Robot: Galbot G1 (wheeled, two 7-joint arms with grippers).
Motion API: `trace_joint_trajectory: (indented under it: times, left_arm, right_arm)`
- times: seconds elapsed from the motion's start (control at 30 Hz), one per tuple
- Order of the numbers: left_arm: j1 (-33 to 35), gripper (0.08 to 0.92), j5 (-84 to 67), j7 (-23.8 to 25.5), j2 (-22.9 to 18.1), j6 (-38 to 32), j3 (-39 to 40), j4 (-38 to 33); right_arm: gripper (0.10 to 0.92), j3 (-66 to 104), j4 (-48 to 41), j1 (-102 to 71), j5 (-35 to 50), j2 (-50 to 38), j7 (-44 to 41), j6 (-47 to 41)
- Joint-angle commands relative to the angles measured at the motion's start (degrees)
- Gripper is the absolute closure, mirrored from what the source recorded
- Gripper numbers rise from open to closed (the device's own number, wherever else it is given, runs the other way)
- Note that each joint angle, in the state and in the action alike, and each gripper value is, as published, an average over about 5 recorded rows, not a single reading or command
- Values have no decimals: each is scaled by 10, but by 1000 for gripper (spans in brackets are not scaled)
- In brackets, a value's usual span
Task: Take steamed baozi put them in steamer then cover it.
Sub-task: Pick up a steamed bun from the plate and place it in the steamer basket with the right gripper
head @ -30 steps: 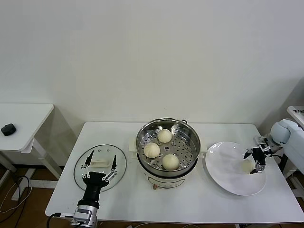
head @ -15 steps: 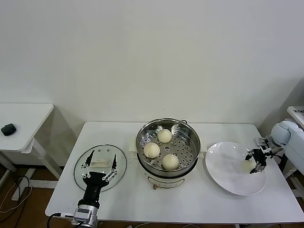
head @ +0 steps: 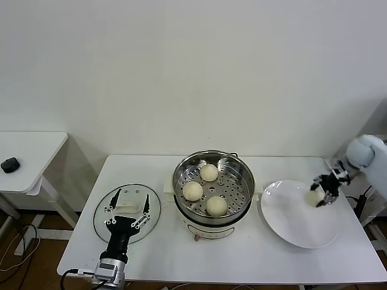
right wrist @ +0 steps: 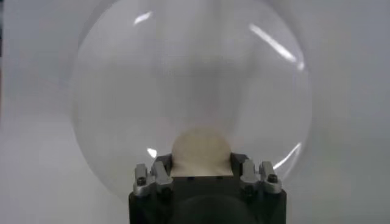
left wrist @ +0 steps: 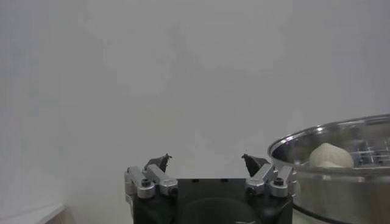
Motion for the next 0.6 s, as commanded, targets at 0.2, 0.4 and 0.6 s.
trace_joint_trajectory:
  times: [0.2, 0.4, 0.6]
  left_arm:
    - [1, 177, 1, -1, 2, 1, 1, -7]
    - [-1, 177, 1, -4, 2, 0, 3, -4]
    - [-3, 177, 0, -5, 3, -1, 2, -1]
  right_arm:
    - [372, -301, 207, 362, 250, 98, -24, -109]
    - [379, -325, 244, 374, 278, 154, 3, -136]
    - [380, -333, 252, 342, 268, 188, 32, -151]
